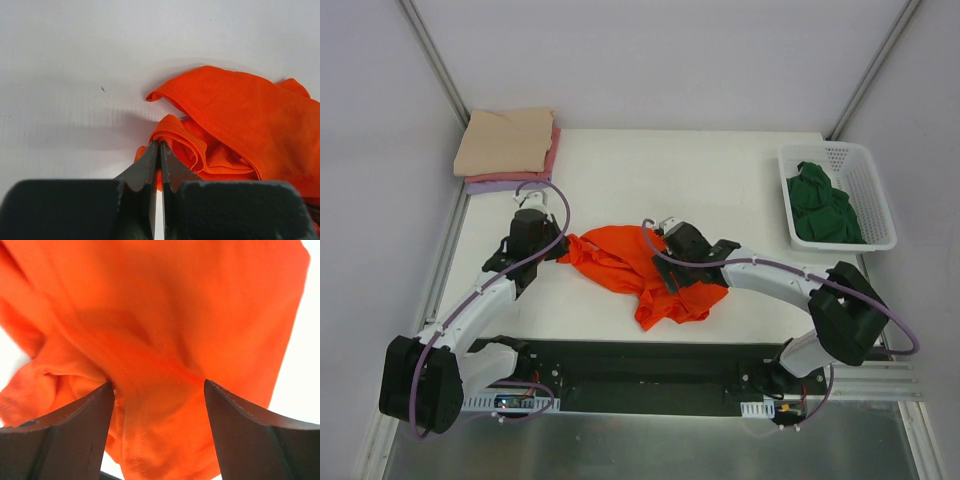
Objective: Fold and stack the t-shirts
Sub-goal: Flatten out the tshirt
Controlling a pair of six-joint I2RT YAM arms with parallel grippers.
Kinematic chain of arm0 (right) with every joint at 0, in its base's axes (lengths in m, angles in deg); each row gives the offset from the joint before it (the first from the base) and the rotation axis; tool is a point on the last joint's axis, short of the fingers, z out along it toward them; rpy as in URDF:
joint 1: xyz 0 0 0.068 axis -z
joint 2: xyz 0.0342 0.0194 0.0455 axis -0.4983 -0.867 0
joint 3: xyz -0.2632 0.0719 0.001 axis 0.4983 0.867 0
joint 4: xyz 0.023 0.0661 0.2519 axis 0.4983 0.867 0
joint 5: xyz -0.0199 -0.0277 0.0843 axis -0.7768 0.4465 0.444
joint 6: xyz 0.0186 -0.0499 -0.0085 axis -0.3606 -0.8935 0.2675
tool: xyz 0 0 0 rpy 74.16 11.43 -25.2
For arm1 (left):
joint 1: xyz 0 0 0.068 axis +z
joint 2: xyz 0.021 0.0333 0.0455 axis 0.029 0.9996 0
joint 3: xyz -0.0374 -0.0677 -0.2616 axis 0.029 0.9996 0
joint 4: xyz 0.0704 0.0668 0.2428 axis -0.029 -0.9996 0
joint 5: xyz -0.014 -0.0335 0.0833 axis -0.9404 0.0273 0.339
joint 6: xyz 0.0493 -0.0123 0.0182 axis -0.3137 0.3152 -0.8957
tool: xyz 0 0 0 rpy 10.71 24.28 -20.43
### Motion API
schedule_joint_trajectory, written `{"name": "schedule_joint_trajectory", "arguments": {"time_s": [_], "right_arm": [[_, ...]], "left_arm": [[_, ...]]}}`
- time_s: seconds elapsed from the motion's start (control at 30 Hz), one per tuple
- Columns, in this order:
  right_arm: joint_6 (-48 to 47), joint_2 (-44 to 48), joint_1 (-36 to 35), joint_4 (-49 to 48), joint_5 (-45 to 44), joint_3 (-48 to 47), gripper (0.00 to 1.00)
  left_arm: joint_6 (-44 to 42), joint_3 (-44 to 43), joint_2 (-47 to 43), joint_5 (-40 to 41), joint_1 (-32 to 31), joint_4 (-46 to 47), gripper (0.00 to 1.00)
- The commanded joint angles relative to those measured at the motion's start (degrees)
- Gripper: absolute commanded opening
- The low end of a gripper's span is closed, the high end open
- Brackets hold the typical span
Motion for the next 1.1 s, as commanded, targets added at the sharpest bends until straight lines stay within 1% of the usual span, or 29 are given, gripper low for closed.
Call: {"name": "schedule_joint_trajectory", "arguments": {"time_s": [0.0, 0.07, 0.2, 0.33, 0.4, 0.43, 0.53, 0.6, 0.67, 0.73, 0.83, 0.97, 1.07], "right_arm": [[2.5, -1.3, -0.4, 3.0, -11.1, -2.5, 0.72], [3.7, -1.3, -0.3, 2.3, -13.5, -2.3, 0.67], [5.9, -1.7, -0.3, 2.0, -15.3, -2.7, 0.52], [5.3, -1.8, -0.2, 2.4, -14.9, -2.6, 0.33], [4.7, -1.7, -0.2, 2.7, -14.7, -2.3, 0.21], [4.2, -1.7, -0.1, 3.0, -14.2, -2.3, 0.18], [4.2, 0.0, 0.3, 3.6, -13.6, -1.2, 0.16], [2.5, 1.2, 0.9, 4.0, -12.6, -0.2, 0.0], [2.2, 2.5, 1.9, 4.8, -12.6, 0.7, 0.0], [1.1, 4.5, 2.9, 5.6, -14.4, 0.6, 0.0], [-2.3, 8.4, 4.4, 9.1, -17.3, -2.8, 0.0], [-9.9, 15.2, 4.6, 12.8, -20.8, -11.6, 0.0], [-15.8, 18.0, 4.8, 14.2, -21.4, -19.9, 0.01]], "left_arm": [[-1.7, 0.7, -1.1, 0.7, -0.1, 0.9, 0.0], [-1.7, 0.7, -1.0, 0.9, -0.1, 0.9, 0.0], [-1.8, 0.9, -1.2, 1.5, -0.1, 0.9, 0.0], [-1.9, 0.8, -1.2, 2.1, -0.1, 0.9, 0.0], [-2.0, 0.8, -1.2, 2.4, -0.1, 0.9, 0.0], [-2.0, 0.8, -1.3, 2.8, -0.1, 0.9, 0.0], [-2.3, 0.7, -1.3, 4.3, -0.1, 0.7, 0.0], [-2.6, 0.6, -1.5, 5.6, 0.0, 0.5, 0.0], [-2.7, 0.2, -1.5, 6.3, -0.1, 0.4, 0.0], [-2.8, -1.1, -1.3, 6.4, -0.1, 0.4, 0.0], [-3.6, -5.1, -1.5, 6.1, -0.1, 0.3, 0.0], [-7.2, -12.9, -3.9, 3.6, -0.1, 0.3, 0.0], [-8.9, -19.1, -5.9, 4.8, -0.1, 0.4, 0.0]]}}
